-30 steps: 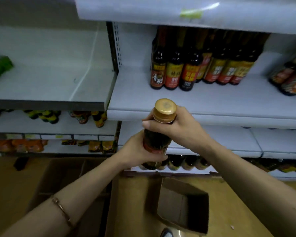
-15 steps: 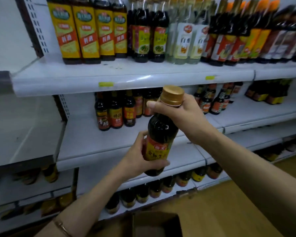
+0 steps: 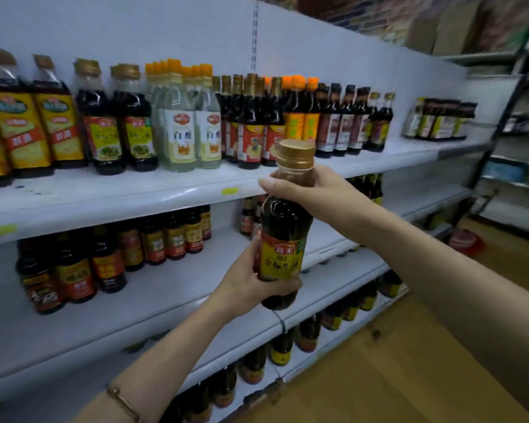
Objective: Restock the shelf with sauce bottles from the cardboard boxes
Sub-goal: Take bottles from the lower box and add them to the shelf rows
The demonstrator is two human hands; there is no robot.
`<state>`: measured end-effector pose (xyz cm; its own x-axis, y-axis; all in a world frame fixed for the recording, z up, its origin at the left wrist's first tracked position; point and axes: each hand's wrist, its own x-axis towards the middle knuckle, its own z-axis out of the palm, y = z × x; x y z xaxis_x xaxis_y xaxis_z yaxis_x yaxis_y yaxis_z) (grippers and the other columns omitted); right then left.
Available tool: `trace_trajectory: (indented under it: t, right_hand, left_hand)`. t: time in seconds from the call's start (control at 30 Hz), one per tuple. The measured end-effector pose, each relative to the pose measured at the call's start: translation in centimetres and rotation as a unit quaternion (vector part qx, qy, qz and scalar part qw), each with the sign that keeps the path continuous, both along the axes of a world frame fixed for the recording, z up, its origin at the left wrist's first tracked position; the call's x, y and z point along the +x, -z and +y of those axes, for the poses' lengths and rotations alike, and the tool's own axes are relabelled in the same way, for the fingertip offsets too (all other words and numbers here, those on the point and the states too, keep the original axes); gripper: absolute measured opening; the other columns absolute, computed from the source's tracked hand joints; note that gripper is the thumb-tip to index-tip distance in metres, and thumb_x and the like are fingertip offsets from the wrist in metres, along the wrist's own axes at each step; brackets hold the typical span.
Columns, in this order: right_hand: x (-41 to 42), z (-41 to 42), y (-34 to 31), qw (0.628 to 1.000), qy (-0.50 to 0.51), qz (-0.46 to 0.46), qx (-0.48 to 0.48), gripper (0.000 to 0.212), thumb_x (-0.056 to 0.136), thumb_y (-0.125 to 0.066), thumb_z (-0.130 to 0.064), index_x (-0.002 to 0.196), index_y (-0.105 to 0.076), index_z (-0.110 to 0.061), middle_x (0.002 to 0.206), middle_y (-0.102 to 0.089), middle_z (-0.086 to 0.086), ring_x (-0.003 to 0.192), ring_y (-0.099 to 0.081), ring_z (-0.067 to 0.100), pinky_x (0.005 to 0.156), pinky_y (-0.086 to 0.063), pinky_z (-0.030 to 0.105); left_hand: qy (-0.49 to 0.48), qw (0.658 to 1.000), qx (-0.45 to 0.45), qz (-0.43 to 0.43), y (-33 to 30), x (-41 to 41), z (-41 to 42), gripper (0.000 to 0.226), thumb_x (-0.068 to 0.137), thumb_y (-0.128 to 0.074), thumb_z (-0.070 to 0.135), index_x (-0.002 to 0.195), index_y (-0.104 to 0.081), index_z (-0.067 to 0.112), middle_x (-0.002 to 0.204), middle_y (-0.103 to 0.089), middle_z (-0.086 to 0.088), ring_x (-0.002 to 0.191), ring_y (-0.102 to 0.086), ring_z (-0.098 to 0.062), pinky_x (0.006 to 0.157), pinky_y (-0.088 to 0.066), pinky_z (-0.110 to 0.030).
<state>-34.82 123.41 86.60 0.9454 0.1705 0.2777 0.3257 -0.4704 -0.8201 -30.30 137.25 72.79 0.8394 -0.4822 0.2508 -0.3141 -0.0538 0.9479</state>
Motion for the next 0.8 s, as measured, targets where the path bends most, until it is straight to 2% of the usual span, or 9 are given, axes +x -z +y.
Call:
trace_trajectory:
  t: [0.1,0.23,0.33,0.47,0.63,0.73,0.8]
  right_hand:
    - [-0.7,-4.9,0.1,0.999,0.038,-0.029,-0.013,0.035,0.092,-0.058,-0.044,0.105,-0.063,-0.012,0.103,-0.069,0.005,0.094,-0.067,0.011,0.085,-0.055,0.028]
    - [-1.1,-10.5,-0.1,0.992,0.094,-0.083,-0.012,0.036,0.092,-0.057,-0.048,0.103,-0.062,-0.014,0.097,-0.069,-0.002,0.091,-0.066,0.007,0.083,-0.054,0.026]
    - [-1.3,-14.5,-0.3,0.985,0.136,-0.102,-0.014,0.037,0.091,-0.059,-0.050,0.098,-0.062,-0.014,0.095,-0.068,0.000,0.092,-0.065,0.010,0.085,-0.054,0.032]
    - [-1.0,-19.0,0.1,0.978,0.179,-0.103,-0.004,0.041,0.087,-0.061,-0.054,0.098,-0.064,-0.015,0.096,-0.070,0.003,0.094,-0.067,0.015,0.092,-0.053,0.046]
    - [0.7,-23.1,0.3,0.975,0.194,-0.108,0.004,0.034,0.087,-0.061,-0.052,0.102,-0.064,-0.021,0.099,-0.070,-0.008,0.096,-0.065,0.007,0.094,-0.052,0.043]
    - [2.6,-25.6,-0.5,0.974,0.201,-0.107,0.009,0.031,0.088,-0.063,-0.047,0.107,-0.062,-0.021,0.104,-0.070,-0.006,0.101,-0.065,0.007,0.098,-0.050,0.041]
    - [4.0,-27.4,-1.2,0.971,0.213,-0.110,0.015,0.030,0.088,-0.063,-0.047,0.105,-0.061,-0.022,0.104,-0.071,-0.003,0.102,-0.065,0.009,0.100,-0.049,0.041]
  left_hand:
    - [0.018,1.000,-0.015,-0.003,-1.1,0.3,-5.0,0.069,0.062,-0.090,0.017,0.118,-0.051,0.031,0.101,-0.070,0.010,0.093,-0.066,-0.002,0.074,-0.051,-0.014]
    - [0.055,0.998,0.001,-0.011,-2.2,1.3,-11.7,0.073,0.062,-0.090,0.016,0.121,-0.050,0.033,0.107,-0.070,0.008,0.100,-0.066,-0.008,0.085,-0.053,-0.025]
    - [0.117,0.992,0.052,-0.019,-3.6,1.8,-16.1,0.065,0.066,-0.087,0.017,0.113,-0.049,0.041,0.107,-0.069,0.011,0.099,-0.065,-0.004,0.090,-0.051,-0.027]
    - [0.164,0.982,0.079,-0.038,-4.6,2.3,-20.6,0.063,0.070,-0.085,0.016,0.114,-0.047,0.041,0.106,-0.068,0.011,0.097,-0.065,0.000,0.081,-0.052,-0.018]
    - [0.176,0.981,0.057,-0.052,-4.0,4.3,-25.0,0.067,0.067,-0.086,0.009,0.122,-0.051,0.026,0.106,-0.071,0.006,0.098,-0.067,-0.006,0.079,-0.053,-0.020]
    - [0.190,0.979,0.045,-0.053,-4.3,6.6,-27.9,0.073,0.062,-0.089,0.022,0.123,-0.050,0.030,0.107,-0.071,0.007,0.100,-0.067,-0.009,0.086,-0.055,-0.028]
    - [0.201,0.977,0.041,-0.060,-4.8,8.4,-30.0,0.071,0.062,-0.090,0.024,0.119,-0.050,0.035,0.104,-0.070,0.012,0.099,-0.067,-0.006,0.084,-0.054,-0.025]
